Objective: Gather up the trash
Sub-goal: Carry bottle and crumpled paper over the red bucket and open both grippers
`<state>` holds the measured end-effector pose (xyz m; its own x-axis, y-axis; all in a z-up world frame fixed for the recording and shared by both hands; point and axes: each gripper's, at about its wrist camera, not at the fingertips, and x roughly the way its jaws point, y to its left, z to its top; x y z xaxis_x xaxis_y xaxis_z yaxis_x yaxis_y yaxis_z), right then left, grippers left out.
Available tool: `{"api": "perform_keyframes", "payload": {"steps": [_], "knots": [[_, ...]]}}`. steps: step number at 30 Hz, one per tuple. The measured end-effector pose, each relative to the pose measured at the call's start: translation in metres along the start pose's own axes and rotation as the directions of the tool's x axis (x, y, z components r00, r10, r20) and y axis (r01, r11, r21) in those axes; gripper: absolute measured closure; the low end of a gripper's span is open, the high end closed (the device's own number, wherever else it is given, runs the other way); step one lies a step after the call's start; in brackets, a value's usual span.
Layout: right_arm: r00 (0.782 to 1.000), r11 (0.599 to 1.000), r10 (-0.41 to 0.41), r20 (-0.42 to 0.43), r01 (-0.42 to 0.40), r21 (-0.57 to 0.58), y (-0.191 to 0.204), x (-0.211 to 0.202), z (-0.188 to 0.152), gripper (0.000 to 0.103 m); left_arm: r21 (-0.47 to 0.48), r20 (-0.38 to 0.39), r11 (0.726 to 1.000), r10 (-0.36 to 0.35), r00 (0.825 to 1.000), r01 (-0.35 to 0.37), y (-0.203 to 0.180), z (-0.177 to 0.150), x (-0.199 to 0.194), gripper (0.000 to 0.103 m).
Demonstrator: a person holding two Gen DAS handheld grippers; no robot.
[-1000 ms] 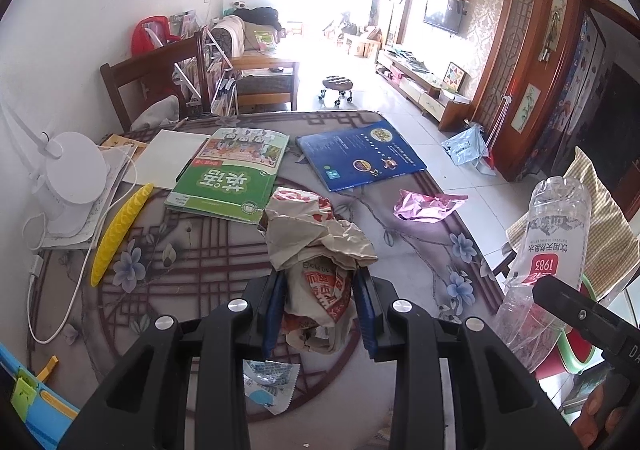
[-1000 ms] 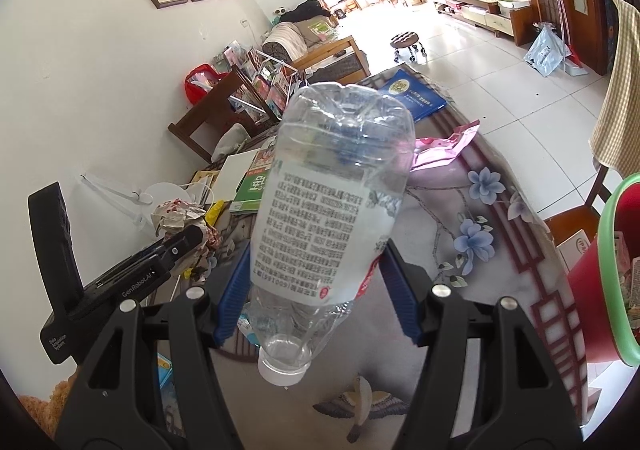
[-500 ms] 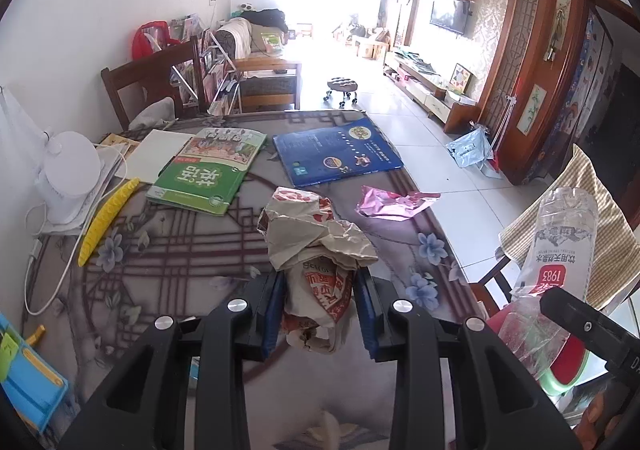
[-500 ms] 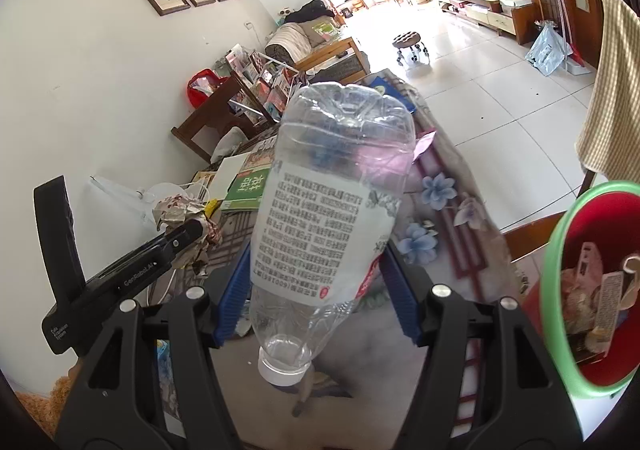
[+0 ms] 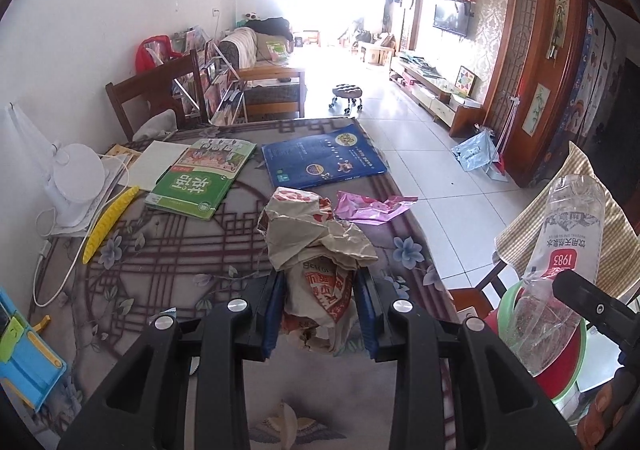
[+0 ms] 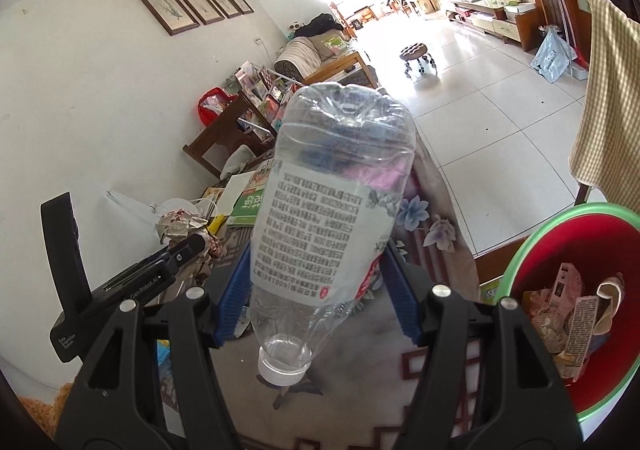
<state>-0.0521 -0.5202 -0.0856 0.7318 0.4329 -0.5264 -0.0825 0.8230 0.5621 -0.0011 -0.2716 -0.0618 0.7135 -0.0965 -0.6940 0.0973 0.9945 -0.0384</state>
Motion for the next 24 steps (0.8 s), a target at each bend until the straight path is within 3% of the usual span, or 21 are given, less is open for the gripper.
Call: {"api": "perform_keyframes", "payload": {"steps": [7,15,19,24], "knots": [[0.999,1.0,-0.023,0.025,0.023,0.017,-0.022,-0.02,-0.003,0.042,0.026,-0.009,0.999,-0.043,0.999,0.043,-0.031,-0.001,-0.001,0.073],[0.988,0.989,-0.133,0.078,0.128,0.068,-0.066,-0.06,-0.002,0.042,0.119,-0.04,0.977,-0.17,0.985,0.174,-0.098,-0.001,0.007,0.073],[0.965,0.969,-0.236,0.116,0.225,0.101,-0.095,-0.088,-0.002,0.042,0.158,-0.073,0.949,-0.263,0.962,0.272,-0.136,-0.001,0.014,0.073],[0.915,0.919,-0.386,0.113,0.372,0.13,-0.13,-0.117,-0.008,0.042,0.211,-0.163,0.892,-0.371,0.914,0.399,-0.186,-0.013,0.03,0.073]]}}
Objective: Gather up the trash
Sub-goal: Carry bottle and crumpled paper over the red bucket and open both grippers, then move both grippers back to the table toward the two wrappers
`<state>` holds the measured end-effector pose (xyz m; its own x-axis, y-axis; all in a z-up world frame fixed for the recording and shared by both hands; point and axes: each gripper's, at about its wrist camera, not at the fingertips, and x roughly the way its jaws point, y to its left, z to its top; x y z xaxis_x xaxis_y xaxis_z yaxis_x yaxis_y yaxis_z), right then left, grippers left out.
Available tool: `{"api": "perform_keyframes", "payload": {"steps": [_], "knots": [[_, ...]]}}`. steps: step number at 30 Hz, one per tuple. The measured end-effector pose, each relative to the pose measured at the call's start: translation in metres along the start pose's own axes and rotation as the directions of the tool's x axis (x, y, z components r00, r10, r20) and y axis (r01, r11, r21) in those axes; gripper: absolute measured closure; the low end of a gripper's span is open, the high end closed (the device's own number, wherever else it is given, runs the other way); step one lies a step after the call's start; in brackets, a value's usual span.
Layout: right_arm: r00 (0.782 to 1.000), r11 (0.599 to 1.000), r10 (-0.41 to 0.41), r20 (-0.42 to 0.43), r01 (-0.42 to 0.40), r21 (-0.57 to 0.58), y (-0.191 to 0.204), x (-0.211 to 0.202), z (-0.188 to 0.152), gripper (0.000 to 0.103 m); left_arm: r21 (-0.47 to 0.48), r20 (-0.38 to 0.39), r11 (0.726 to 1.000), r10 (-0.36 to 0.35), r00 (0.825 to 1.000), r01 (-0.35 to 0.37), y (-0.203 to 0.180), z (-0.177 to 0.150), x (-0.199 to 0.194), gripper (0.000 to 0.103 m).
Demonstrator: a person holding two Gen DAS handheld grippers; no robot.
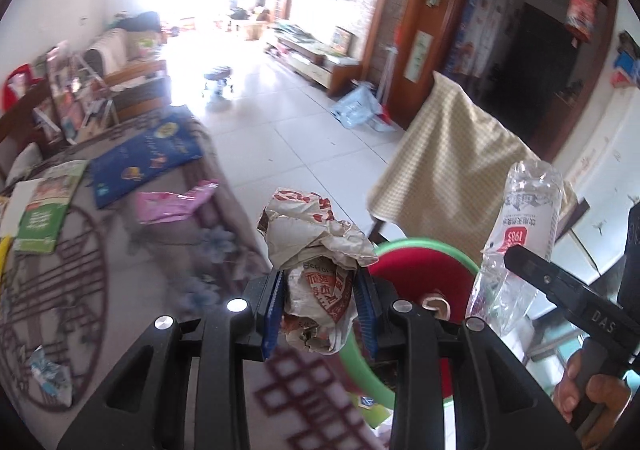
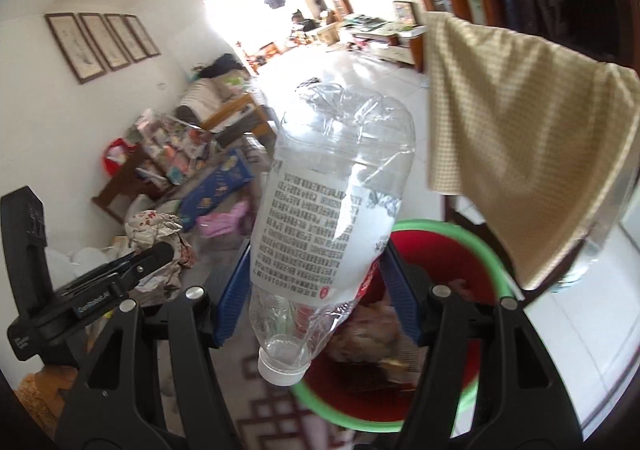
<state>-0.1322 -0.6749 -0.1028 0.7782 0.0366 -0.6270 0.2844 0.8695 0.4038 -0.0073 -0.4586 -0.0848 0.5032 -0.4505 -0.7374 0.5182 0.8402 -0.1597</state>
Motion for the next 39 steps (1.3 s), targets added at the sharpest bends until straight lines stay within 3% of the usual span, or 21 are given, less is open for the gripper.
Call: {"api": "perform_keyframes", "payload": {"steps": [5,10,14,16,20,26,32,35,37,39], "knots": [[0.997,0.997,-0.078,-0.012,0.078,0.026,-0.029,-0.005,-0.004,0.042,0.022,-0.097,0.995,-0.094,0.991,0.097,-0.028,-0.006,0.034,0.073],[0.98,0.983,-0.182,-0.079,0.181,-0.026,-0.039,0.007,-0.011,0.042,0.086,-0.154,0.982,-0.153,0.976,0.167,-0.059,-0.011,0.055,0.072],[0.973,0.982,-0.189,-0.131,0.184,-0.051,-0.038,0.017,-0.017,0.036,0.152,-0.168,0.972,-0.151,0.974,0.177,-0.077,-0.012,0.064,0.036],[0.974,0.981,-0.192,-0.119,0.187,-0.046,-0.037,0.016,-0.016,0.029,0.164,-0.133,0.973,-0.143,0.981,0.164,-0.075,-0.012,0.058,0.036],[0.978,0.984,-0.177,-0.108,0.174,-0.035,-0.033,0.014,-0.012,0.027,0.148,-0.116,0.98,-0.114,0.987,0.13,-0.063,-0.003,0.054,0.035],[0.985,0.989,-0.146,-0.091,0.144,-0.026,-0.019,0.019,-0.004,0.025,0.043,-0.103,0.997,-0.057,0.993,0.062,-0.017,-0.004,0.045,0.034],[0.99,0.993,-0.1,-0.101,0.093,-0.071,0.015,0.035,0.0,0.023,-0.101,-0.069,0.992,0.07,0.995,-0.077,0.061,-0.016,0.021,0.029],[0.989,0.992,-0.072,-0.129,0.058,-0.11,0.041,0.051,-0.004,0.023,-0.225,-0.082,0.953,0.19,0.978,-0.204,0.127,-0.034,0.005,0.028],[0.987,0.99,-0.057,-0.149,0.037,-0.136,0.059,0.062,-0.007,0.023,-0.314,-0.111,0.906,0.263,0.958,-0.285,0.172,-0.051,-0.006,0.028],[0.985,0.987,-0.042,-0.169,0.015,-0.162,0.079,0.073,-0.011,0.023,-0.398,-0.158,0.84,0.334,0.929,-0.369,0.221,-0.074,-0.019,0.028]]}}
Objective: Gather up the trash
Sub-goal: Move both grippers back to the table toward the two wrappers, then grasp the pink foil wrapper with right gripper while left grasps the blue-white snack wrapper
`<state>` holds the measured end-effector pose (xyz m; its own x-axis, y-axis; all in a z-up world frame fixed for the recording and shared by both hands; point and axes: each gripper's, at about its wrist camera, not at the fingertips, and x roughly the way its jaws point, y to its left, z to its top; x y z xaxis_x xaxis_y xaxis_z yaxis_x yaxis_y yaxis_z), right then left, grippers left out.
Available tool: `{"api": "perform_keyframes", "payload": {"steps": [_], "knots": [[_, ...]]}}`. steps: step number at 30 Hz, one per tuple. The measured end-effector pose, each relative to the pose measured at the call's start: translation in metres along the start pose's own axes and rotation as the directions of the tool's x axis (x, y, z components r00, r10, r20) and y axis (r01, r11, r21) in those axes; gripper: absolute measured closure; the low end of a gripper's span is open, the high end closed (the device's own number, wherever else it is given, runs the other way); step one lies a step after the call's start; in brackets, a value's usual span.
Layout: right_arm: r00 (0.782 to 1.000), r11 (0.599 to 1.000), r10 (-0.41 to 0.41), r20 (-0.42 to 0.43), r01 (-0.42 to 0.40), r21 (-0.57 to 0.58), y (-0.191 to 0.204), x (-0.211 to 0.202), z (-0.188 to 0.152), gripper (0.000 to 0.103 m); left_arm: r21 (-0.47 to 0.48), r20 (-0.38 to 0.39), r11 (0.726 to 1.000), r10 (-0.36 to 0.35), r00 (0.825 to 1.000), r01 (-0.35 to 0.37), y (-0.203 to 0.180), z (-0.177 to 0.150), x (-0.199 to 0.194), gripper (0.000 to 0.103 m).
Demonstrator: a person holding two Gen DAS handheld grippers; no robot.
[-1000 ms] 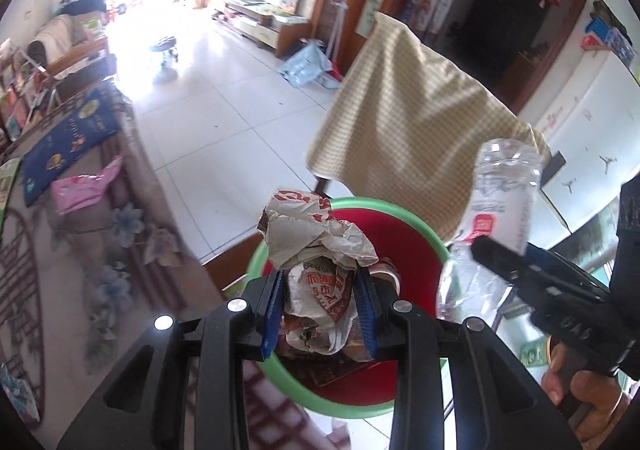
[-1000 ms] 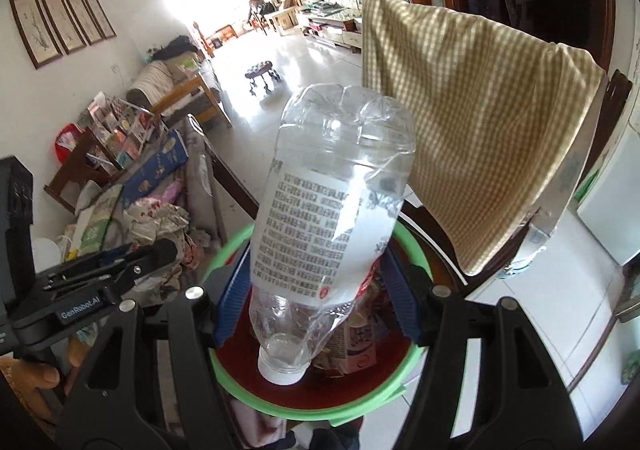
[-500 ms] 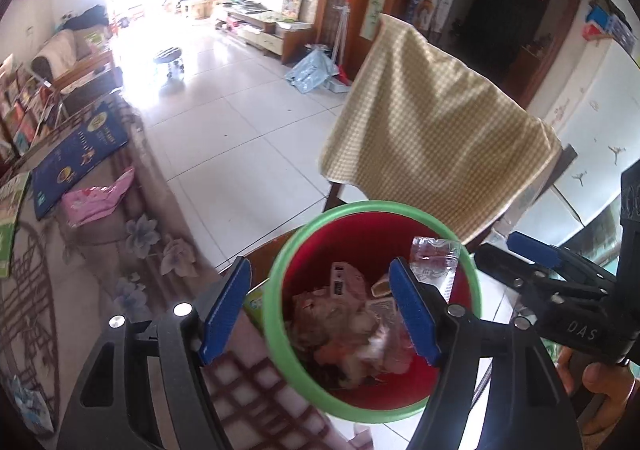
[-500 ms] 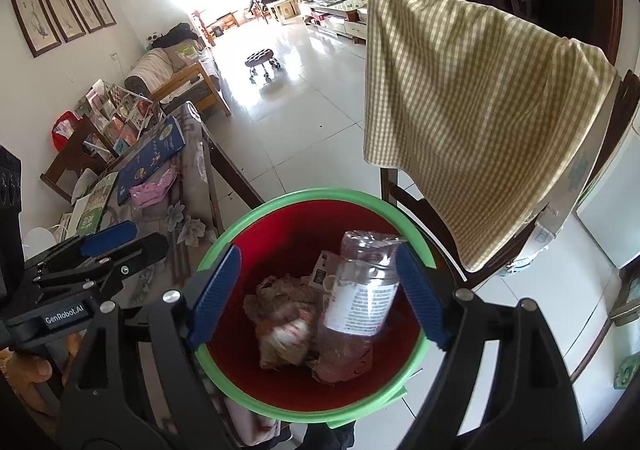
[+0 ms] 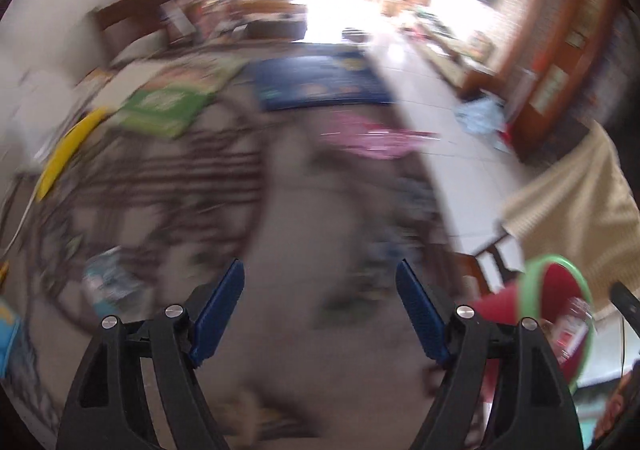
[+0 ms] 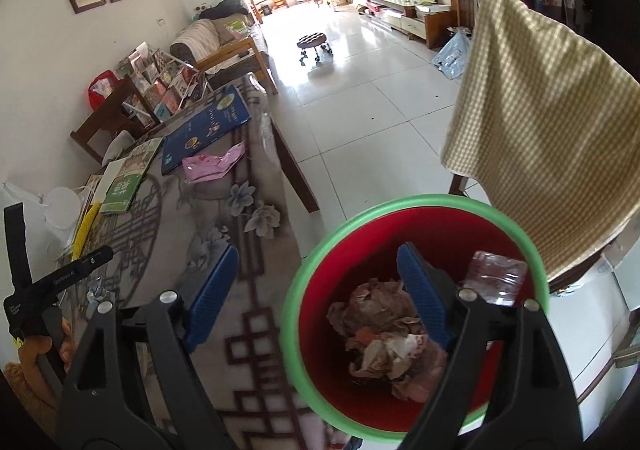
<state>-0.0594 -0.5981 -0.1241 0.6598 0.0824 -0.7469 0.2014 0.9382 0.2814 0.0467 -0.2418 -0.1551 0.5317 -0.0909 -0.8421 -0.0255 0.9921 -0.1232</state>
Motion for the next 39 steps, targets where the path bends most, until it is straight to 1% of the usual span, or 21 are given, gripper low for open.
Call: {"api": "perform_keyframes", "payload": {"steps": [2,4,6,9,11,13,14,15,16,17,18,20,22,24,26,29,31,33,35,38,39], "knots": [[1.0,1.0,0.017,-0.014,-0.017,-0.019,0.018,0.01,0.001,0.023,-0.068,-0.022,0.995,0.077,0.997,-0.078,0.044,-0.004,0.007,0.028],[0.999,0.999,0.03,-0.028,-0.031,-0.037,0.037,0.02,0.001,0.022,-0.142,-0.054,0.979,0.143,0.988,-0.149,0.091,-0.011,0.014,0.028],[0.998,0.997,0.038,-0.044,-0.041,-0.065,0.06,0.03,0.001,0.021,-0.218,-0.093,0.956,0.178,0.98,-0.194,0.131,-0.016,0.023,0.027],[0.997,0.993,0.042,-0.069,-0.049,-0.107,0.097,0.046,0.001,0.02,-0.285,-0.156,0.929,0.197,0.968,-0.235,0.174,-0.02,0.042,0.024],[0.996,0.987,0.032,-0.08,-0.044,-0.155,0.121,0.058,0.003,0.018,-0.291,-0.195,0.929,0.178,0.965,-0.23,0.192,-0.021,0.057,0.024],[0.996,0.976,0.004,-0.087,-0.023,-0.218,0.142,0.073,0.006,0.015,-0.261,-0.226,0.941,0.159,0.961,-0.217,0.198,-0.02,0.072,0.026],[0.995,0.963,-0.024,-0.094,-0.002,-0.268,0.157,0.084,0.009,0.014,-0.235,-0.242,0.95,0.146,0.959,-0.204,0.198,-0.019,0.08,0.029],[0.994,0.95,-0.048,-0.099,0.015,-0.313,0.168,0.094,0.013,0.014,-0.211,-0.254,0.96,0.13,0.959,-0.186,0.199,-0.018,0.085,0.037],[0.993,0.937,-0.066,-0.101,0.027,-0.348,0.177,0.102,0.016,0.014,-0.196,-0.261,0.966,0.112,0.959,-0.166,0.199,-0.016,0.089,0.039],[0.991,0.916,-0.088,-0.102,0.04,-0.399,0.189,0.114,0.021,0.014,-0.188,-0.257,0.973,0.083,0.963,-0.134,0.199,-0.014,0.092,0.043],[0.989,0.9,-0.103,-0.104,0.048,-0.432,0.196,0.124,0.024,0.013,-0.174,-0.253,0.978,0.066,0.965,-0.113,0.2,-0.011,0.095,0.054],[0.983,0.87,-0.137,-0.12,0.062,-0.489,0.209,0.148,0.032,0.013,-0.131,-0.263,0.988,0.047,0.964,-0.083,0.196,-0.004,0.101,0.071],[0.972,0.832,-0.184,-0.147,0.074,-0.551,0.22,0.18,0.043,0.013,-0.101,-0.257,0.993,0.027,0.966,-0.055,0.193,0.003,0.103,0.077],[0.96,0.765,-0.233,-0.159,0.08,-0.639,0.233,0.205,0.049,0.013,-0.08,-0.246,0.997,0.003,0.969,-0.024,0.189,0.01,0.103,0.079],[0.941,0.654,-0.291,-0.175,0.062,-0.754,0.246,0.233,0.055,0.013,-0.046,-0.223,0.999,-0.013,0.975,0.003,0.182,0.018,0.099,0.08],[0.917,0.524,-0.349,-0.191,0.022,-0.852,0.257,0.267,0.065,0.013,-0.009,-0.193,1.0,-0.03,0.981,0.029,0.177,0.033,0.099,0.079],[0.913,0.461,-0.349,-0.209,-0.027,-0.887,0.262,0.281,0.072,0.013,0.002,-0.182,0.999,-0.041,0.982,0.042,0.175,0.041,0.099,0.079],[0.9,0.398,-0.377,-0.217,-0.054,-0.916,0.266,0.296,0.078,0.013,0.025,-0.18,0.998,-0.046,0.982,0.052,0.171,0.046,0.098,0.075],[0.885,0.388,-0.391,-0.253,-0.091,-0.917,0.268,0.31,0.086,0.013,0.036,-0.176,0.998,-0.045,0.983,0.052,0.171,0.049,0.099,0.075],[0.842,0.425,-0.397,-0.365,-0.184,-0.886,0.266,0.334,0.096,0.013,0.039,-0.176,0.998,-0.043,0.983,0.051,0.175,0.052,0.102,0.075],[0.833,0.423,-0.4,-0.381,-0.2,-0.884,0.267,0.34,0.097,0.014,0.031,-0.18,0.998,-0.046,0.983,0.052,0.177,0.052,0.103,0.075]]}}
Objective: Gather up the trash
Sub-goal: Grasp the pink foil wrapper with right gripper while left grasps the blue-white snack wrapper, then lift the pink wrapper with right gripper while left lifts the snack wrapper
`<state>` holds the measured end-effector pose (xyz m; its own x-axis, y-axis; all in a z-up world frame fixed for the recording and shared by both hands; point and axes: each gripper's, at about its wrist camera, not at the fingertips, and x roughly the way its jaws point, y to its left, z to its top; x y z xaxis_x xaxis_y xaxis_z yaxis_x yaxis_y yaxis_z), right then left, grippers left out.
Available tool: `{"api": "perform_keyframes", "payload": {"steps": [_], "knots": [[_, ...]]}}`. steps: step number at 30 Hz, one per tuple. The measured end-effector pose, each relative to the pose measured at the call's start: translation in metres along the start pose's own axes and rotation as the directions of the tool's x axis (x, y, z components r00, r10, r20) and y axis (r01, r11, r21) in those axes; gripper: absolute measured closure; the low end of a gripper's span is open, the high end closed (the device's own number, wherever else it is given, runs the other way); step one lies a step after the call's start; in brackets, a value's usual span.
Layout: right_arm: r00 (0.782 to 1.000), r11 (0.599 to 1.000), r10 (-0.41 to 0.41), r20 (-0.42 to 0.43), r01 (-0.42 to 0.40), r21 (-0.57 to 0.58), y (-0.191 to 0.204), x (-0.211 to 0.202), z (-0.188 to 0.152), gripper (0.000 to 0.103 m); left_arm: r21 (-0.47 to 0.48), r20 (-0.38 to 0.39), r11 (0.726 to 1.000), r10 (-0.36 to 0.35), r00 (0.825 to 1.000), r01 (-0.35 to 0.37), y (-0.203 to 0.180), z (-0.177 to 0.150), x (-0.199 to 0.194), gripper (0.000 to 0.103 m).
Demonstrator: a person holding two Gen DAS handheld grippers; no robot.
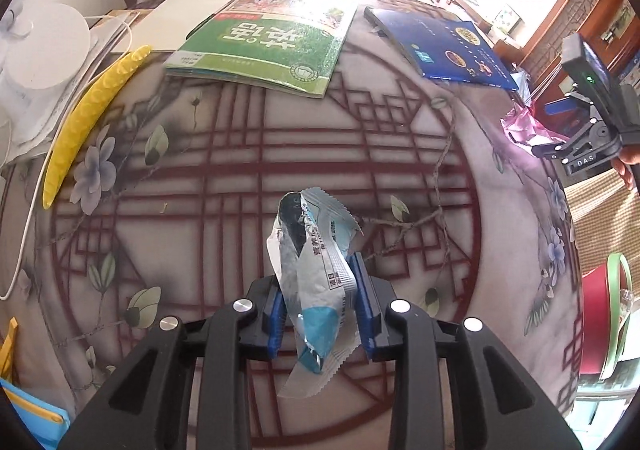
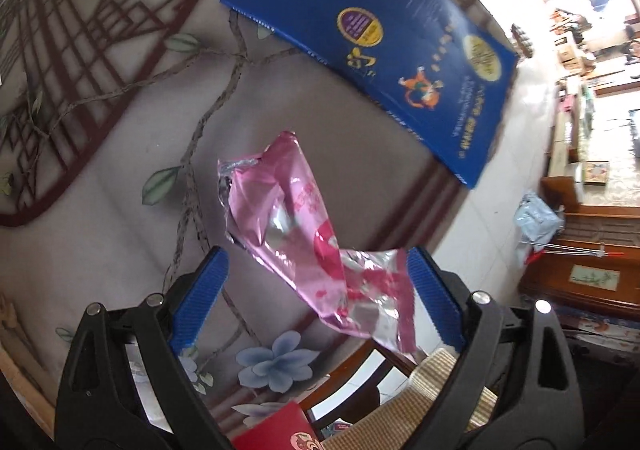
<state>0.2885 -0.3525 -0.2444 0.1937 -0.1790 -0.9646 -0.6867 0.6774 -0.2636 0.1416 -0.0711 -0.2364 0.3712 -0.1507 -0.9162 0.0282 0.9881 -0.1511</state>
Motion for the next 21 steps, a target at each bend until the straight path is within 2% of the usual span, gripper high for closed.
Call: {"api": "perform_keyframes", "payload": {"steps": [2,3,4,5,10,13,16,18,21], "knots": [[1.0,1.0,0.014,-0.027,-0.015,-0.026,-0.001,0.008,0.005,0.021,-0.013,-0.008,1.0,-0.003,1.0,0.003,0.001,0.001,0.003,0.075],[0.999,0.999,0.022,-0.039,-0.023,-0.035,-0.001,0.011,0.007,0.035,-0.014,-0.013,1.0,-0.001,1.0,0.001,0.001,0.001,0.006,0.075],[0.998,0.999,0.03,-0.048,-0.032,-0.039,0.0,0.013,0.008,0.057,-0.014,-0.016,1.0,0.002,1.0,-0.002,0.001,0.001,0.007,0.075],[0.998,0.999,0.032,-0.049,-0.034,-0.042,0.001,0.013,0.009,0.068,-0.014,-0.017,1.0,0.005,1.0,-0.005,0.001,0.0,0.008,0.075],[0.998,1.0,0.021,0.053,-0.021,-0.014,0.025,-0.005,0.001,0.071,-0.019,-0.008,1.0,0.023,1.0,-0.023,0.0,0.002,0.005,0.075],[0.989,0.995,0.056,0.138,-0.067,0.075,0.044,-0.028,-0.009,0.071,-0.019,0.015,0.999,0.032,0.999,-0.032,0.001,0.003,-0.002,0.075],[0.965,0.963,0.118,0.234,-0.169,0.21,0.066,-0.052,-0.024,0.071,-0.02,0.035,0.999,0.036,0.999,-0.035,0.001,0.003,-0.011,0.075],[0.936,0.92,0.174,0.305,-0.265,0.29,0.083,-0.066,-0.04,0.071,-0.023,0.05,0.999,0.034,0.998,-0.033,0.001,0.002,-0.018,0.075],[0.896,0.876,0.197,0.398,-0.343,0.339,0.117,-0.094,-0.059,0.071,-0.018,0.08,0.999,0.032,0.996,-0.03,0.0,-0.001,-0.031,0.075]]}}
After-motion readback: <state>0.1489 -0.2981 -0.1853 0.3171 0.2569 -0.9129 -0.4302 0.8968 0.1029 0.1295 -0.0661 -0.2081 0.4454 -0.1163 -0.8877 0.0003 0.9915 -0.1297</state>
